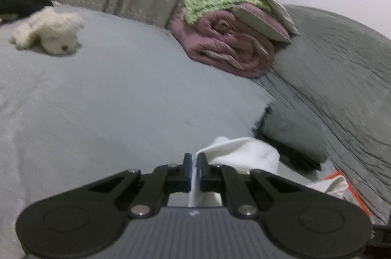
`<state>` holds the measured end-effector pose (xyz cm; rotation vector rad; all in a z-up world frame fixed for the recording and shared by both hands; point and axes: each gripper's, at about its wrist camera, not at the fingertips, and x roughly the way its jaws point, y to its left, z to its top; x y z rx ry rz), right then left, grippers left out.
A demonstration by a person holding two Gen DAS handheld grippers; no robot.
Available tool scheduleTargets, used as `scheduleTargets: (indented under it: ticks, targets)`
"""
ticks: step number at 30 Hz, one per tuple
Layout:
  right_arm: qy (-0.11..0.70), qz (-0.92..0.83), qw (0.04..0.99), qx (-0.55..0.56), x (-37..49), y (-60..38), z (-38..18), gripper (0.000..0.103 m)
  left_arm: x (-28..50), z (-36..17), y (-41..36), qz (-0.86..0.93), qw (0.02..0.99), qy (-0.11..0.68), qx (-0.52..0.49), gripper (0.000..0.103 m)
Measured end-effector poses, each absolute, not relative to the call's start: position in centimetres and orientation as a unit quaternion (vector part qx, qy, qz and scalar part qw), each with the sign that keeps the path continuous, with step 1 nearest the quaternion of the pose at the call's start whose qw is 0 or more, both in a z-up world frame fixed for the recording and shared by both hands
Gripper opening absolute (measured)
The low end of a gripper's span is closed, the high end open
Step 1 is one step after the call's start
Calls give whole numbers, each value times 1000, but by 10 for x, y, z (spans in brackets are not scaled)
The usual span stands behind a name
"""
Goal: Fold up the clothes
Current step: 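Lift the held sweatshirt with both grippers and shake it out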
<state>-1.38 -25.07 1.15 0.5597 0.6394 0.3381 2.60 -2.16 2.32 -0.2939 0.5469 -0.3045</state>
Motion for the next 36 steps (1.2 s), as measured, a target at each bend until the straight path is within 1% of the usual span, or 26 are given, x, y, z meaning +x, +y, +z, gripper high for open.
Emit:
scheduleTargets:
  ticks: [9, 16, 22, 26, 31, 34, 35, 36]
  targets:
    - [312, 173, 894, 270, -8, -233, 11, 8, 33, 30, 7, -91, 956, 245, -135, 1]
    - [312, 175, 895, 267, -11, -230, 10, 8, 29, 47, 39, -31, 974, 188, -123, 1]
    - [310, 193, 892, 267, -8, -219, 11, 9, 45, 58, 71, 27, 979, 165, -113, 1]
    - [313, 217, 887, 262, -1, -199, 9, 9, 65, 59, 92, 60, 980, 166, -95, 1]
    - [318, 255, 868, 283, 12, -168, 4, 10, 97, 59, 118, 93, 976, 179, -82, 1]
    - [318, 276, 857, 298, 23, -154, 5, 10, 115, 67, 126, 125, 976, 168, -59, 0]
    - [317, 282, 855, 298, 26, -149, 6, 14, 121, 70, 129, 136, 976, 162, -49, 0]
    - [316, 285, 855, 295, 28, -144, 6, 15, 125, 74, 132, 144, 977, 155, -42, 0]
